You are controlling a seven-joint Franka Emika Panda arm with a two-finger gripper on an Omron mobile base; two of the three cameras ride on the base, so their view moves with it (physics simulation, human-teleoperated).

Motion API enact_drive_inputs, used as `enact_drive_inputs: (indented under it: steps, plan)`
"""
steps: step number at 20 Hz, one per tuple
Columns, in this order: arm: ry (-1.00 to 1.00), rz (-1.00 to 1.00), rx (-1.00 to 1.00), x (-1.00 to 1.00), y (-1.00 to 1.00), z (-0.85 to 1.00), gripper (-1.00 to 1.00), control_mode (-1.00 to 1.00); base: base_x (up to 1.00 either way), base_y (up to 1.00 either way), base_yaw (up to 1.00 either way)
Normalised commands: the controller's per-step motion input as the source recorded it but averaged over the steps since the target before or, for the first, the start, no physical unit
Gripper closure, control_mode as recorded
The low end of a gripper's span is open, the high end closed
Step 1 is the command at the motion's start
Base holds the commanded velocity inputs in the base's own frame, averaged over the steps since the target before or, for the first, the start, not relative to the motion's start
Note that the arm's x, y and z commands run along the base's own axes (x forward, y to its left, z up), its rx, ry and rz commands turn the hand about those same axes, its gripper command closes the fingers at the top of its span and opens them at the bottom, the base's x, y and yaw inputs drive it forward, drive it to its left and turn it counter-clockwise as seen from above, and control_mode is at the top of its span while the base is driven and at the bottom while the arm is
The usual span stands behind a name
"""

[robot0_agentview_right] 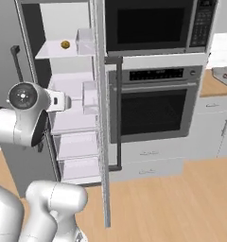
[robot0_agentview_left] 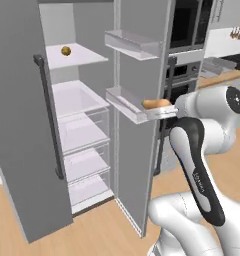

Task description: Place one squash and one chicken drumstick in each tupperware on the nearby counter, to pack two identical lunches.

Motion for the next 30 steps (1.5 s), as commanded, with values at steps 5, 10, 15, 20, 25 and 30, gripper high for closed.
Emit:
enact_drive_inputs:
  steps: [5, 10, 15, 20, 25, 30]
  plan:
    - [0.00, 0.00, 0.00, 0.00, 0.00, 0.00, 1.00, 1.00, -0.19, -0.90, -0.57]
    - [0.00, 0.00, 0.00, 0.00, 0.00, 0.00, 1.00, 1.00, 0.06, -1.00, -0.61]
    - [0.00, 0.00, 0.00, 0.00, 0.00, 0.00, 1.00, 1.00, 0.85, -0.44, -0.42]
    - [0.00, 0.00, 0.00, 0.00, 0.00, 0.00, 1.00, 1.00, 1.00, 0.27, -0.19]
    - [0.00, 0.00, 0.00, 0.00, 0.00, 0.00, 1.00, 1.00, 1.00, 0.23, -0.19]
    - [0.00, 0.00, 0.00, 0.00, 0.00, 0.00, 1.00, 1.00, 1.00, -0.21, -0.14]
